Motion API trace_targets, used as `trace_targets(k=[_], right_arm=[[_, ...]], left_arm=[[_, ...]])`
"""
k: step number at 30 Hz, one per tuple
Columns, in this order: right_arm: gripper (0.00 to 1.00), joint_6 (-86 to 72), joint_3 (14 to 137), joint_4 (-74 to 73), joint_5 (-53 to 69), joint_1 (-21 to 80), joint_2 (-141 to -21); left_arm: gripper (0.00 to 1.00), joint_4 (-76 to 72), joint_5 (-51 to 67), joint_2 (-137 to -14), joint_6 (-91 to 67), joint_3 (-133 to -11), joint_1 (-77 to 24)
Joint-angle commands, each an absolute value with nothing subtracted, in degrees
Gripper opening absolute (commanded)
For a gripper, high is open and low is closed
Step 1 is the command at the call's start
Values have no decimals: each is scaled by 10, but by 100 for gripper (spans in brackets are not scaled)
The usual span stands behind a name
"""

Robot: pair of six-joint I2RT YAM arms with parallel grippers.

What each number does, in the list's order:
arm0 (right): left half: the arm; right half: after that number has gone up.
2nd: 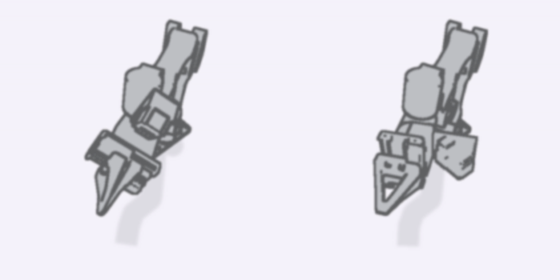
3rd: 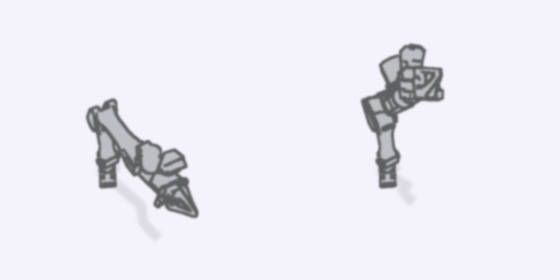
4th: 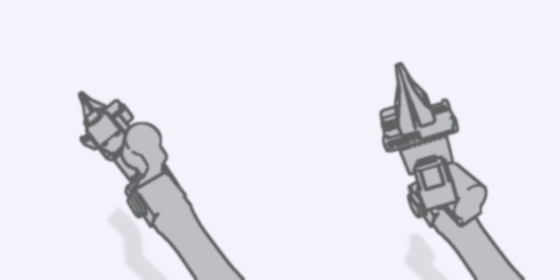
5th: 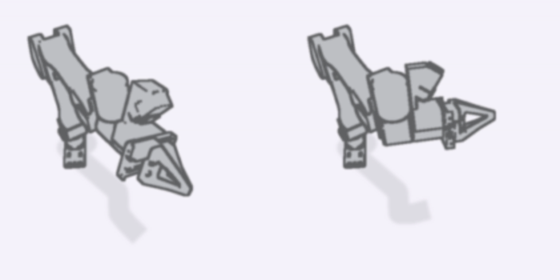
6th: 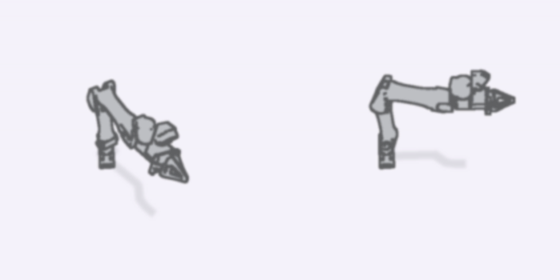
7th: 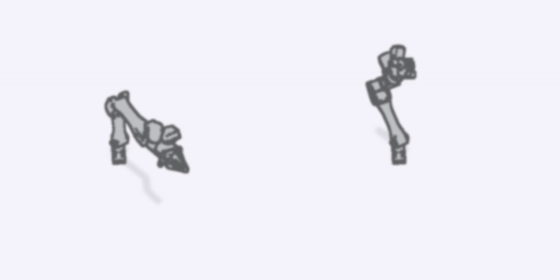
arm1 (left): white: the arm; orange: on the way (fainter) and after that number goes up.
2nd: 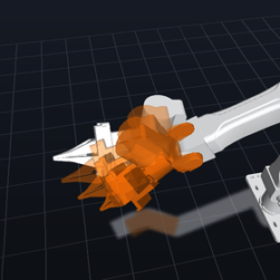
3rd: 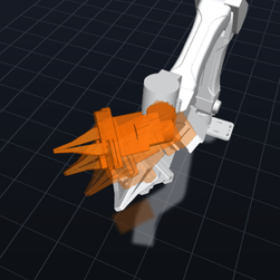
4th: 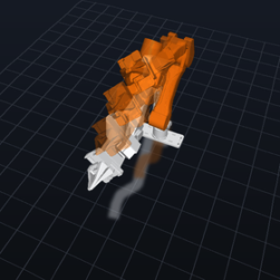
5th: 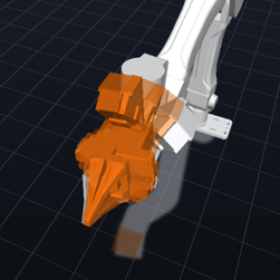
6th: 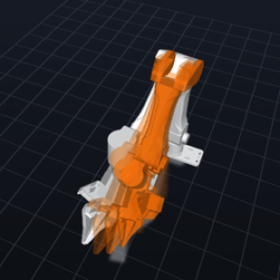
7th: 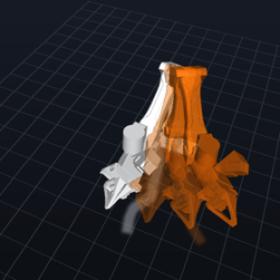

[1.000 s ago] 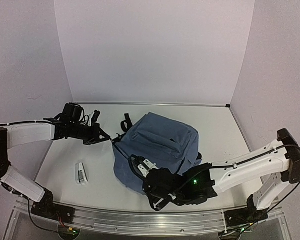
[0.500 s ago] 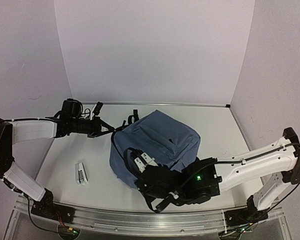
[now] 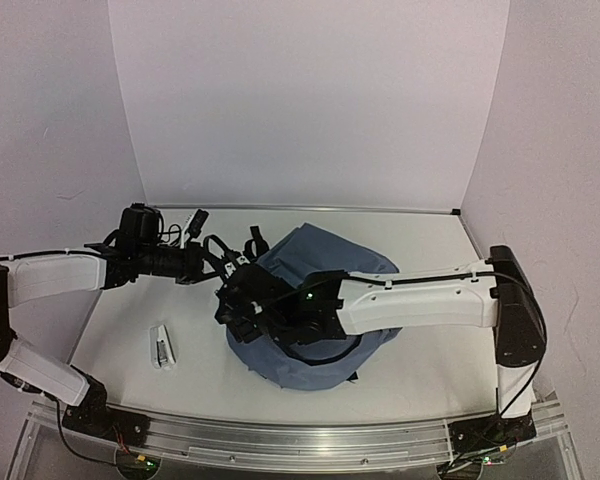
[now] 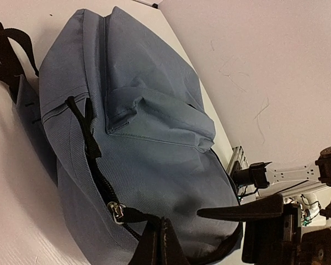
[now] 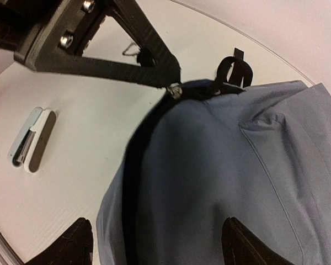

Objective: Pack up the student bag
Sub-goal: Zip the student bag at the center of the board.

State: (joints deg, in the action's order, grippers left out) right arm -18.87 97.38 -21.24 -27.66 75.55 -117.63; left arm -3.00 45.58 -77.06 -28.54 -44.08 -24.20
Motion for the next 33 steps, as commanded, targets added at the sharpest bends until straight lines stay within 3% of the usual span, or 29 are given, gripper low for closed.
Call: trace_targets(k=[1,6,8,21,33], right_arm=[[68,-158,1025,-202,-281,748,-1213],[15,-150,1020,-200,-260,748,-1209],[2,-150,1003,-194,-255,749,-1191],[0,-164,853,-163,-207,796,-1075],[0,-205,837,-152,-190,856,-1061]], left_arm=[[0,-59,449,-728,-286,-439,-247],[0,-28,422,-726,-278,-444,-248],[0,-4,390,-734,-273,-454,-247],[0,21,306,-816,-281,-521,-214],[0,-11,307,-884,-284,-565,-188]])
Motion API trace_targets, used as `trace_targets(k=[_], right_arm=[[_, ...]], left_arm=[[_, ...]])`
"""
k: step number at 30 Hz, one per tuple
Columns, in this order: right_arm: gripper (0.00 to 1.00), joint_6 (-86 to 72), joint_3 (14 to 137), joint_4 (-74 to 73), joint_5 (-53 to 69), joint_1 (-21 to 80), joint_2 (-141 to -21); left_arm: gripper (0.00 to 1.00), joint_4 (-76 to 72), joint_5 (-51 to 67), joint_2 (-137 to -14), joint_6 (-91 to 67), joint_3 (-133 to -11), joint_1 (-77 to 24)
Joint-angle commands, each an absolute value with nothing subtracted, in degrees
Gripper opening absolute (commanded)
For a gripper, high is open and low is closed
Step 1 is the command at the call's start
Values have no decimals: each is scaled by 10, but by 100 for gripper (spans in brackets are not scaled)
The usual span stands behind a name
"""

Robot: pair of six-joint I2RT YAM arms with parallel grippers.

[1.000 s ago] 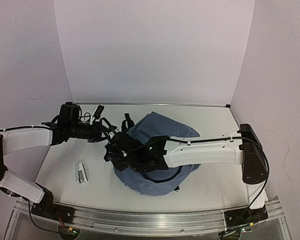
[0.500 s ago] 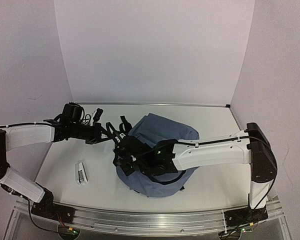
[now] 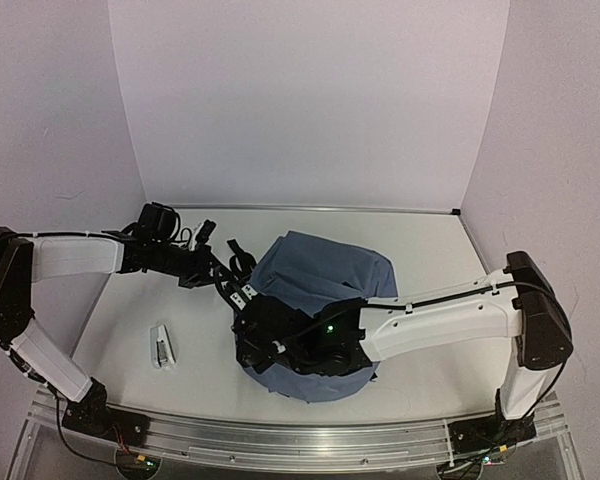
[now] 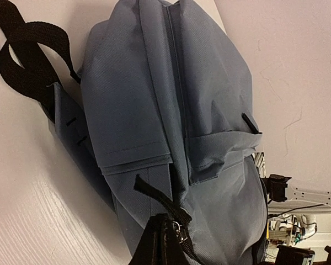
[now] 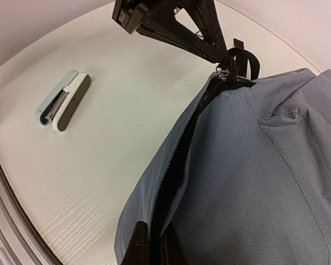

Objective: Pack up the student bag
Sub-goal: Zip the student bag at the center of the board.

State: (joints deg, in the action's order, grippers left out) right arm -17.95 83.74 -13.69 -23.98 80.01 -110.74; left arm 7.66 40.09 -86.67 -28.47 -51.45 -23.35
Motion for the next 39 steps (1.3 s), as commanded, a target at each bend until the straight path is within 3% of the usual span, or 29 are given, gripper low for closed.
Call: trace_targets(k=[1,9,13,21,28,31,32,35,39], right_arm=[[0,-209,838,-151,-197,856,-1061],[1,-215,847,-153,-287,853,-1039],[0,-186,844,-152,-231,850,-1017],[0,-164,822,-107,-128,863,-1007],[0,-166,818,-80,-117,872,-1006],[1,-179,825,-84,-168,872,-1009],[4,-186,829,-92,-195,871,-1010],[38,-194,838,-130,-271,860,-1006],[69,-211,815,-164,-297,809,-978]], left_arm=[[0,-21,319,-888,-284,-566,-188],[0,-30,370,-889,-276,-564,-188],[0,-18,335,-898,-274,-586,-186],[0,-46,376,-1013,-296,-686,-186],[0,-50,379,-1073,-289,-720,-187],[0,-58,400,-1081,-294,-724,-187],[0,-62,405,-1077,-296,-721,-186],[14,-54,400,-1041,-299,-697,-187],[54,-16,367,-963,-297,-653,-186]])
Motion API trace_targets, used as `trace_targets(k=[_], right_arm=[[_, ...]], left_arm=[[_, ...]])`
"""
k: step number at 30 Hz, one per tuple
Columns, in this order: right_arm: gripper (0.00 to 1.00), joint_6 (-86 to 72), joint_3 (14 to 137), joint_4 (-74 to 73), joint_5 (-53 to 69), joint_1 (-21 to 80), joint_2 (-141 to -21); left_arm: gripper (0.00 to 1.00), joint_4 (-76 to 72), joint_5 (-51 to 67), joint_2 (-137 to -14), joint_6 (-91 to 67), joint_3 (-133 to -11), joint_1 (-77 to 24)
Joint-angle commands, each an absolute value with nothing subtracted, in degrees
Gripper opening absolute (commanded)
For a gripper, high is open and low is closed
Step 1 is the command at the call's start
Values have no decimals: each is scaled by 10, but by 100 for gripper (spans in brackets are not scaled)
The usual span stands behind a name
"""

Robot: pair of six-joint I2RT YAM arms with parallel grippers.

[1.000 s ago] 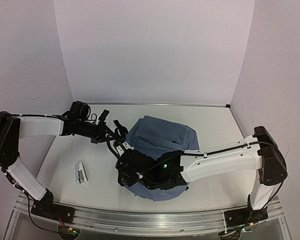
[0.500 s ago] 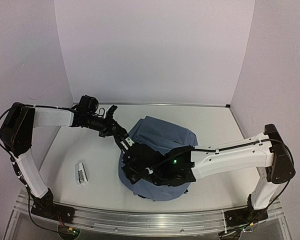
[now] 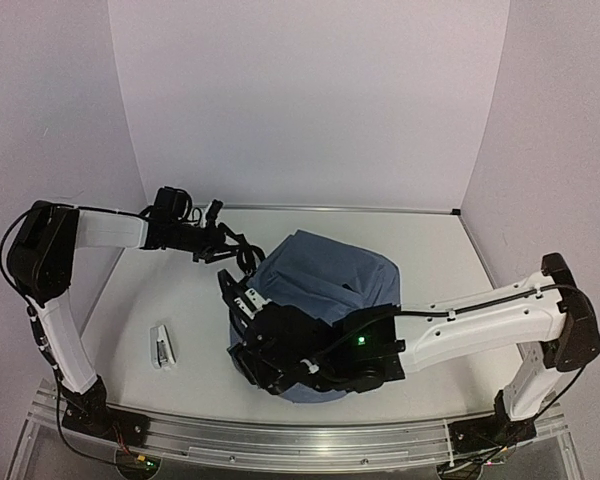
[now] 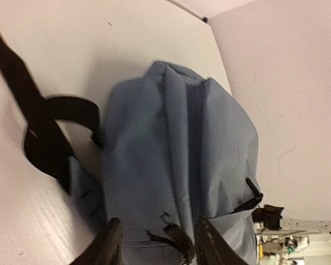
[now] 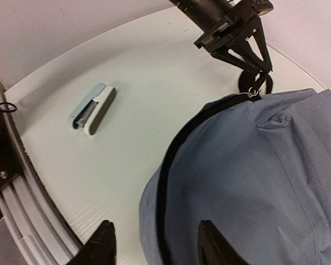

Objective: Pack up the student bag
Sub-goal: Zip the student bag at the center of the board, then adjust the student bag at the center of the board.

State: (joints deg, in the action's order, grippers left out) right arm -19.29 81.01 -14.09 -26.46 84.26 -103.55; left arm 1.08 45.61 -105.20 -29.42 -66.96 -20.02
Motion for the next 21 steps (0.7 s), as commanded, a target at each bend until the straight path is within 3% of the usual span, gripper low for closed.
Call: trace_targets(k=[1,4,7,16,21], right_arm=[[76,-212,806,-167,-292,792,-969],[89,-207,777,-170,-287,736,-944],[97,-183,758,-171,-252,661,-929],[98,-83,744,-165,-69,456,-958],[98,-8,765,-159,31,392,-1005]], left_arm=[[60,-8,358,-944,-299,-638,-186],[72,36,330,-886,-309,-593,-188],[78,69,304,-827,-339,-539,-197],[83,62,211,-682,-527,-373,-347],[85,51,165,-632,-600,-323,-417]])
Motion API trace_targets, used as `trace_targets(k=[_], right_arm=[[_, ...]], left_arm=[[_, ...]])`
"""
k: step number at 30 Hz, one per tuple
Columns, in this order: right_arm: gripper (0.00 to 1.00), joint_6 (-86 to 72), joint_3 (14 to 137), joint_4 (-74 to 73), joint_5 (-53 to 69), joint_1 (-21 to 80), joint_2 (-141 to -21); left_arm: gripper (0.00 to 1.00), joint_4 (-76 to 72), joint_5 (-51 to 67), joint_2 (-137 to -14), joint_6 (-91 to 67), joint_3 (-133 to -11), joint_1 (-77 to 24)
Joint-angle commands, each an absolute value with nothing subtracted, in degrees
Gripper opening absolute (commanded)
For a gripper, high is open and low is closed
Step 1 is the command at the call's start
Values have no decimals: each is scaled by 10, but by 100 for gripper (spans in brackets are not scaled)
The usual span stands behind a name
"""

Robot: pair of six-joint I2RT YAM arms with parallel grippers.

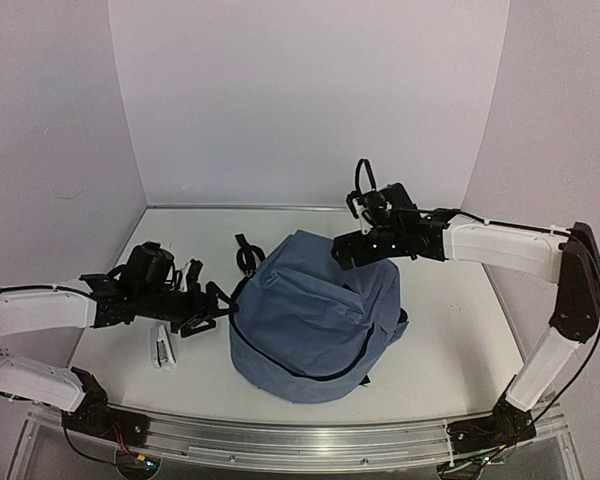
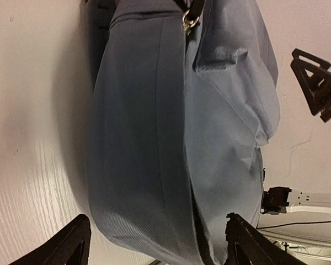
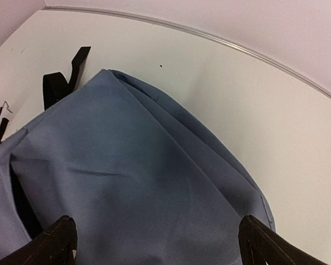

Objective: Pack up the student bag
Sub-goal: Adjust the student bag at the center of the board.

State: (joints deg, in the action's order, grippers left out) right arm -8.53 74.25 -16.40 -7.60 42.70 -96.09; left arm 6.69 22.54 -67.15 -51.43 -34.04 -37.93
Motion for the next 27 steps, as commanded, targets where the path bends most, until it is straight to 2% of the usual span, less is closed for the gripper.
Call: trace_targets(k=[1,6,8,11,13,15,17,18,23,27], right_arm=[[95,-5,775,-160,34,384,-1024],[88,21,816,-160,80,335,-1078],[81,26,822,-160,97,328,-1087],[61,19,818,-161,116,327,-1087],[37,6,802,-162,130,327,-1072],[19,-21,776,-161,139,327,-1053],[4,-47,744,-159,139,328,-1029],[1,-60,731,-158,136,328,-1015],[0,-118,644,-167,138,347,-934],[0,-184,585,-182,150,412,-857]], left_arm=[[85,47,160,-631,-608,-320,-431],[85,19,162,-685,-624,-332,-475],[79,19,155,-715,-619,-349,-491],[46,20,143,-742,-611,-363,-497],[21,23,120,-747,-608,-368,-496],[3,30,100,-749,-597,-376,-492],[0,35,95,-754,-573,-390,-478],[0,36,100,-760,-561,-398,-464],[0,28,169,-818,-466,-456,-352],[0,40,204,-911,-377,-583,-280]])
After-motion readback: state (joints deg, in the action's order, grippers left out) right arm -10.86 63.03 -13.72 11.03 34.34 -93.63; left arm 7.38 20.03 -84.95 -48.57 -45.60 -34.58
